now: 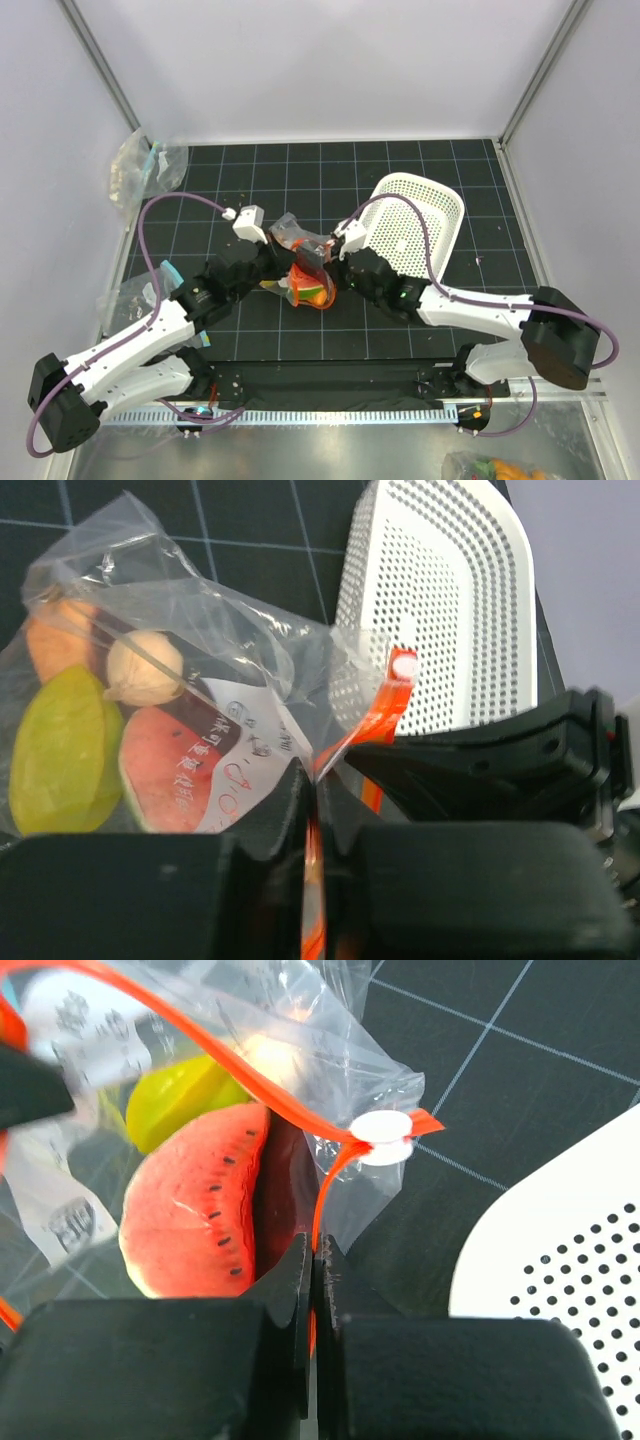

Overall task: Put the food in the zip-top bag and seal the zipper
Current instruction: Adjust the zipper food storage bag at the center of the board.

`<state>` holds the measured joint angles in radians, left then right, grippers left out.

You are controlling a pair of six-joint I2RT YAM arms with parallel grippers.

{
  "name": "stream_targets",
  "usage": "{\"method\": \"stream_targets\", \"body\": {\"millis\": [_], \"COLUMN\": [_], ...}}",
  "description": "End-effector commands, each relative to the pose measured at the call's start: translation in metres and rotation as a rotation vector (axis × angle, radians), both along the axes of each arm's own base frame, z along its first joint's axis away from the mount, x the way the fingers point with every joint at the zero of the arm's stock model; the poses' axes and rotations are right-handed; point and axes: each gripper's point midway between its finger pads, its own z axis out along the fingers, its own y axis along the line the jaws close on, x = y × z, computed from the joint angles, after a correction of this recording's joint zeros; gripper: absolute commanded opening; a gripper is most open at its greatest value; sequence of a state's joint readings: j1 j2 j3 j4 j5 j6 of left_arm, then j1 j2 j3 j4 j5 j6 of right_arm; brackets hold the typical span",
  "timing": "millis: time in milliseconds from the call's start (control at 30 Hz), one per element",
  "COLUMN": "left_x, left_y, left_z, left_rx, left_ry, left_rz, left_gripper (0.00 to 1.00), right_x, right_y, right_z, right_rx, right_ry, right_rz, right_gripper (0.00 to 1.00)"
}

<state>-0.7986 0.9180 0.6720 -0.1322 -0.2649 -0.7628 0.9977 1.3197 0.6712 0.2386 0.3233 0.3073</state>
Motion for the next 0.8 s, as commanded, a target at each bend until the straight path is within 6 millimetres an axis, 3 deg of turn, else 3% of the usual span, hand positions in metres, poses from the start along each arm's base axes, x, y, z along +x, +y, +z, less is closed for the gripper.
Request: {"method": "stream_targets", "body": {"millis": [0,167,267,367,500,633,767], "left_x": [-0.007,-0.024,-0.03,-0.03,-0.028,-0.024,-0.017], "left_y": [-0.024,-0.048,-0.051,-0.046,-0.043,-0.044,-0.054], "left_z": [0.037,0.048,0.054,0.056,0.057,0.049,0.038], "left_rx": [-0.068,-0.089,-0.102,-0.105,-0.102,-0.087,-0.077], "left_ry": [-0.079,-0.108,-0.126,-0.145,-0.155,-0.137,-0.121], "left_rz": [-0.14,-0.327,-0.368,-0.349,-0.329,-0.319,-0.326], "left_gripper": [0.13,0.57,0.73,0.8,0.82,0.75,0.55], "right_x": [0.01,0.016,0.021,0.024,0.022,0.019,0.018], "right_y": [-0.007,-0.023,-0.028,-0.032,-0.033,-0.035,-0.036], "right_z": [0.042,0.047,0.046,0.046,0.051,0.054,0.058], "right_rx": [0.116,0.164,0.191,0.209,0.239,0.25,0.262], "right_ry": [-0.058,-0.045,-0.019,-0.005,-0.01,-0.017,-0.023], "right_rz": [-0.059,-0.095,-0.1,-0.108,-0.09,-0.078,-0.073], "right_gripper": [0.01,0.01,0.01,0.01,0.01,0.01,0.01]}}
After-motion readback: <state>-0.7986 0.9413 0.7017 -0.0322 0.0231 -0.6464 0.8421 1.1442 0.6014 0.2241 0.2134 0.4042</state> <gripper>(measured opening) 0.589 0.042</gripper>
